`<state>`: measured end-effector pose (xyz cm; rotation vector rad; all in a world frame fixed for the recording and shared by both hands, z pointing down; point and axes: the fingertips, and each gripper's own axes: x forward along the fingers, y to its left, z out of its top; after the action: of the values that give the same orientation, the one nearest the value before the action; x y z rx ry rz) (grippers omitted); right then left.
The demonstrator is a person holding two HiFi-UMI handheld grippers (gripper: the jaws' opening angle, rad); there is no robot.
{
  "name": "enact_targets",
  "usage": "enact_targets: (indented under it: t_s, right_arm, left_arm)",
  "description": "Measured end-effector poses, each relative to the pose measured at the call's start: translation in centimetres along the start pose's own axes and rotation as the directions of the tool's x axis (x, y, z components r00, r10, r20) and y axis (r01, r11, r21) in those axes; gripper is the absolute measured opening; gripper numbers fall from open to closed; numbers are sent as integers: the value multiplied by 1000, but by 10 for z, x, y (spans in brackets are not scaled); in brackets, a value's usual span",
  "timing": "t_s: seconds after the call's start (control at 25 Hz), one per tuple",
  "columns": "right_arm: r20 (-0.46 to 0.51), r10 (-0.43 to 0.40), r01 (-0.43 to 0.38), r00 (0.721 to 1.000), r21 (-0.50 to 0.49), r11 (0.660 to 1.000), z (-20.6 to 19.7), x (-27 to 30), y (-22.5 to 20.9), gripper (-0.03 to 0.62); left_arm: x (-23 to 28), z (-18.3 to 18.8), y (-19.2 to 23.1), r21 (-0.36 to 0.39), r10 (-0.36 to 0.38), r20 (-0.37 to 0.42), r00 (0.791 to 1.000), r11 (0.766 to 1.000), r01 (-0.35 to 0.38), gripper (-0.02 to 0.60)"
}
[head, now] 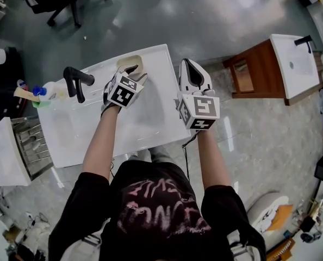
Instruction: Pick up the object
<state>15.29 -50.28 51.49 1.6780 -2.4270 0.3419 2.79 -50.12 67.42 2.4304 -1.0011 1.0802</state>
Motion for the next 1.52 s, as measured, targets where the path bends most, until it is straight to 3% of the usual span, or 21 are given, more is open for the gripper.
enact_targets:
  t_s: [0.28, 0.52, 0.8, 1.04, 1.16, 1.52]
  right_arm:
    - [-10, -8, 8, 1000, -3, 1000, -5, 3, -8, 15]
    - [-18, -13, 13, 1000, -5, 1000, -7, 3, -10, 15]
    - [-18, -15, 15, 1000, -4, 1000, -8, 0, -7, 15]
    - [-13, -17, 17, 1000, -5, 1000, -5, -5, -4, 15]
    - [-3, -15, 15, 1000, -4, 1000, -1, -7, 0, 15]
    - [30, 6, -6, 1000, -2, 1000, 15, -14, 19, 15]
  left_arm:
    - [13, -10, 6, -7, -13, -81, 997, 1000, 12, 157]
    - [17, -15, 6, 65, 14, -124, 992, 998, -6, 66]
    - [16, -16, 5, 91, 5, -134, 991, 996, 7, 54]
    - [5, -8, 6, 19, 2, -79, 997, 1000, -1, 34]
    - [-4, -3, 5, 18, 9, -47, 999, 1000, -8, 34]
    - [-55, 36, 3, -31, 64, 124, 990, 998, -60, 34]
